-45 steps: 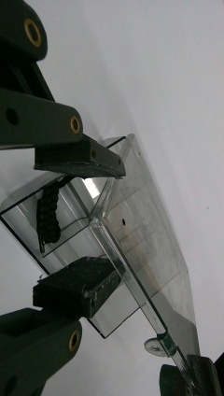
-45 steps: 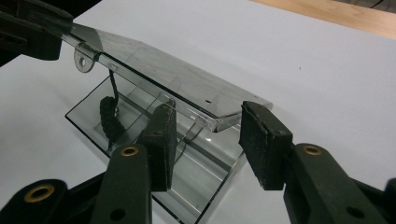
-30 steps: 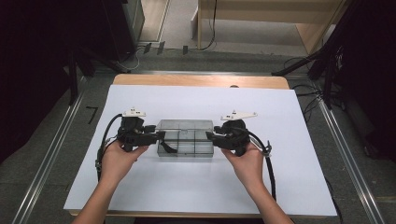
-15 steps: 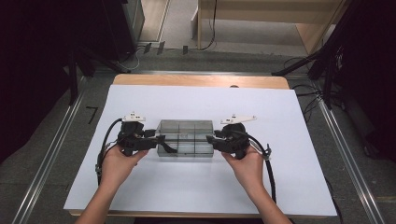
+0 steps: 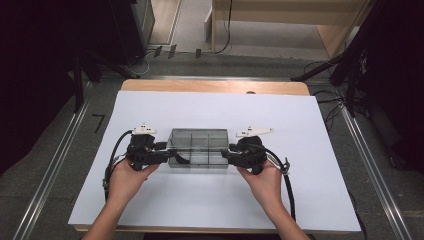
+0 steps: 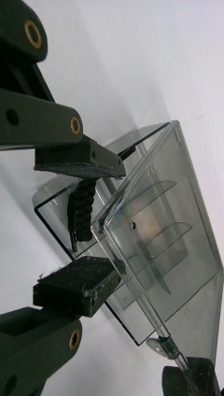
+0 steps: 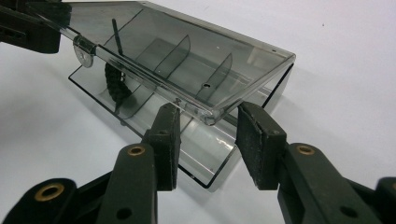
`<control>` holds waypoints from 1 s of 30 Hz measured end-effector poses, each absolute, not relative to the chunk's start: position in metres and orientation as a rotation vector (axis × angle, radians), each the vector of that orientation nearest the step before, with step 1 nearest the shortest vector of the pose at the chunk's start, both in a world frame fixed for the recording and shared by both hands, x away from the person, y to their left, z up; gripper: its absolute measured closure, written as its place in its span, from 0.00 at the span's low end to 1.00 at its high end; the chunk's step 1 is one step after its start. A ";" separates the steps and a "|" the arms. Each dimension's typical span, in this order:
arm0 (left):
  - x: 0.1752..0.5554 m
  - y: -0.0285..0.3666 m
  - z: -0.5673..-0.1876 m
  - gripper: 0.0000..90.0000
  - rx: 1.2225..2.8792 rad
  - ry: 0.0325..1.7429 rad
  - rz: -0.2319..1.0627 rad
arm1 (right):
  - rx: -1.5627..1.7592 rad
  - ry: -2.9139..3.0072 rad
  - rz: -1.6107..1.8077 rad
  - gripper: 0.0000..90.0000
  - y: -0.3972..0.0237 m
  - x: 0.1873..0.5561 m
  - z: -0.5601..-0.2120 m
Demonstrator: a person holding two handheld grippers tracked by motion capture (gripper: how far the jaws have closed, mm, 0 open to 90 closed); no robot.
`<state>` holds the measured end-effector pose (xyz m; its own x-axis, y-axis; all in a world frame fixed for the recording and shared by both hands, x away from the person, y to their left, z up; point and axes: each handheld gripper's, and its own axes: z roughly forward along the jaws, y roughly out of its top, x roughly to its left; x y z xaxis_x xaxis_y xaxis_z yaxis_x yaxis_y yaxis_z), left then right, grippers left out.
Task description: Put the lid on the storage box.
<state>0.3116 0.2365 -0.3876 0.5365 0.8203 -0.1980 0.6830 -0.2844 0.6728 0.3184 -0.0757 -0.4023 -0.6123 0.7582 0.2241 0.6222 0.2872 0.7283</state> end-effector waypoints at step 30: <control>0.305 0.238 -0.408 0.54 2.076 1.166 0.245 | 1.239 2.417 1.204 0.67 -0.075 0.312 -0.419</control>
<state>0.3051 0.2384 -0.4078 0.5709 0.8016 -0.1774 0.6625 -0.3223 0.6762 0.3119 -0.0751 -0.4195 -0.6402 0.7423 0.1978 0.6049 0.3285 0.7254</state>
